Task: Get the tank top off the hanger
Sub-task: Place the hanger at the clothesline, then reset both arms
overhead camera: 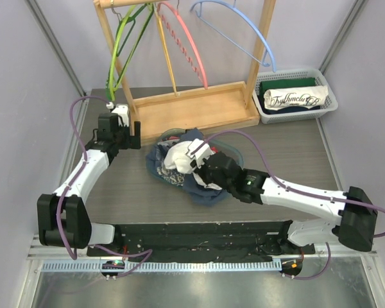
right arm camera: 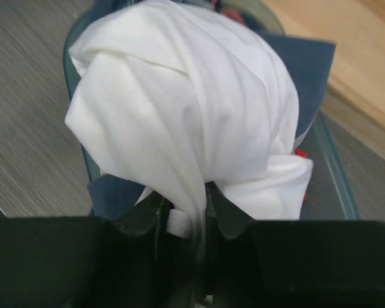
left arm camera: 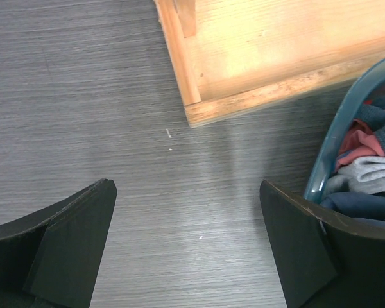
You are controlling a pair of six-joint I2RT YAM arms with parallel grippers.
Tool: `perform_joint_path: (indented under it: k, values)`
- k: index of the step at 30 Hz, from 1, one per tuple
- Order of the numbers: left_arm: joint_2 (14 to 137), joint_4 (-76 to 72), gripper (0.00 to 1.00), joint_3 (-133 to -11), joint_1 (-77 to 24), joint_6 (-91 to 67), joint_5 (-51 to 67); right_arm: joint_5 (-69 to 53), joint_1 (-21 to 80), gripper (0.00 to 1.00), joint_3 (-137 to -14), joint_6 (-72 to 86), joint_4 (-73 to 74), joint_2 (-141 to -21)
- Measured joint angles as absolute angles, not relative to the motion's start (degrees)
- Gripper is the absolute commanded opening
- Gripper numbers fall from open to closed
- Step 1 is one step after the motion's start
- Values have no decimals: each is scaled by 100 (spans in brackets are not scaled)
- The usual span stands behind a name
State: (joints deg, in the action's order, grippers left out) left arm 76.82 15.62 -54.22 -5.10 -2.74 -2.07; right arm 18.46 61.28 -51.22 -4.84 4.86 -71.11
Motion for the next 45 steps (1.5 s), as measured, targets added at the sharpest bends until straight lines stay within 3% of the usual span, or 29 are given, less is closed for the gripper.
perform_joint_path:
  k: [4,5,9,10,17,23,28,31,36,41,45]
  values:
    - [7682,1559,100,-5422,-513,-279,-104,1490,5983,47,-4974,-266,672,-7627]
    - [7679,1559,100,-5419,-513,-279,-62,1415,5964,59,-4963,-242,690,-7747]
    - [7620,1564,100,-5402,-513,-276,141,1074,5905,84,-4952,-45,751,-8272]
    - [7603,1564,100,-5402,-513,-272,172,1057,5900,99,-4952,-8,755,-8329]
    - [7546,1614,100,-5400,-513,-228,377,1068,5839,100,-5393,152,1616,-7782]
    - [7546,1726,100,-5400,-513,-233,432,1243,5848,100,-6851,145,2539,-6770]
    - [7546,1754,100,-5400,-513,-285,462,1846,5848,100,-7052,141,2687,-5708]
    - [7546,1747,100,-5400,-513,-283,464,2561,5839,100,-6683,128,2506,-5260]
    - [7548,1483,99,-5297,-513,-204,462,3623,5203,100,-4759,-32,1138,-4694]
    - [7690,952,100,-5236,-513,56,458,3500,3323,100,-3682,222,-301,-5754]
    - [7817,613,100,-5236,-513,191,421,3175,2209,100,-3518,550,-1269,-6772]
